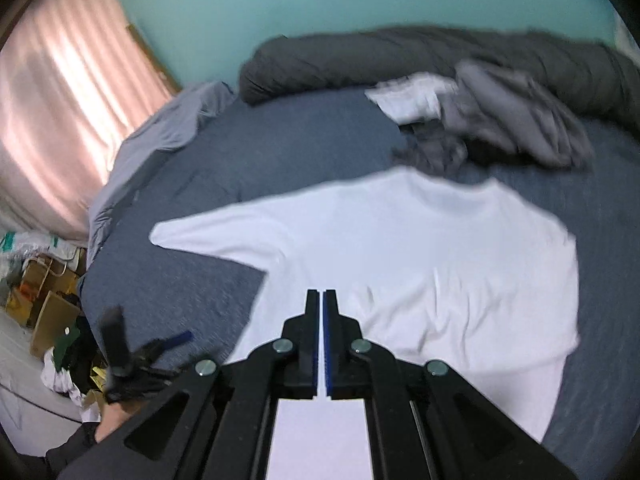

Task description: Fold clothes

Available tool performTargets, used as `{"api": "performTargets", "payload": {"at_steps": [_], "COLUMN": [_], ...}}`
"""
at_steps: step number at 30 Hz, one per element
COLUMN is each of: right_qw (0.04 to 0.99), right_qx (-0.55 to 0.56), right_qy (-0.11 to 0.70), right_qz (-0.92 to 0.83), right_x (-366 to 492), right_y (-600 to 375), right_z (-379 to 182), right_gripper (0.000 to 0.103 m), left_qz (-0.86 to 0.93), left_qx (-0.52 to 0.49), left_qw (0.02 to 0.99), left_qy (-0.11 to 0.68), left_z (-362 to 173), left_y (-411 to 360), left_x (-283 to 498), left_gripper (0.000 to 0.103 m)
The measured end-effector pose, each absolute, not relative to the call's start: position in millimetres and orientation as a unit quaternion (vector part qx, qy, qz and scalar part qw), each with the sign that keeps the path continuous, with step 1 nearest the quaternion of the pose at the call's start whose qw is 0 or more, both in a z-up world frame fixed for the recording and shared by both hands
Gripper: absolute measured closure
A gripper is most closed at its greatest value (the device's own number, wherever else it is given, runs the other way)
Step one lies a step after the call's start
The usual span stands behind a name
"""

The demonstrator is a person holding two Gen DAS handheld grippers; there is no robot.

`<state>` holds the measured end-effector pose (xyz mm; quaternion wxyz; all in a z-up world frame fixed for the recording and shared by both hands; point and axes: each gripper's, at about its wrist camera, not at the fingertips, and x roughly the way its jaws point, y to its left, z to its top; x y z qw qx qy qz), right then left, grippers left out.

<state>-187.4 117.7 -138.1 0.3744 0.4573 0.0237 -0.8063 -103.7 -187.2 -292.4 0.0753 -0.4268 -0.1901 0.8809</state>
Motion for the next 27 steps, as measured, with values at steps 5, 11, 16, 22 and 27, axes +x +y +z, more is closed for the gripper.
{"api": "performTargets", "payload": {"at_steps": [5, 11, 16, 22, 27], "right_qw": [0.341, 0.315, 0.299, 0.278, 0.267], "right_qx": [0.492, 0.499, 0.495, 0.489, 0.484], "right_qy": [-0.003, -0.039, -0.045, -0.045, -0.048], "right_qz": [-0.801, -0.806, -0.814, -0.826, -0.832], "right_x": [-194, -192, -190, -186, -183], "right_y": [143, 167, 180, 186, 192], "right_z": [-205, -254, -280, -294, -303], "right_gripper": [0.101, 0.101, 0.1, 0.087, 0.08], "left_qz": [0.881, 0.879, 0.882, 0.884, 0.885], "left_qx": [-0.43, -0.436, -0.436, -0.445, -0.439], "left_qw": [0.079, 0.095, 0.092, 0.079, 0.089], "left_qy": [-0.179, -0.166, -0.152, -0.123, -0.124], "left_z": [-295, -298, -300, -307, -309], "left_y": [-178, -163, -150, -136, -128], "left_x": [-108, -112, -117, -123, -128], "left_gripper": [0.0, 0.0, 0.0, 0.0, 0.0]}}
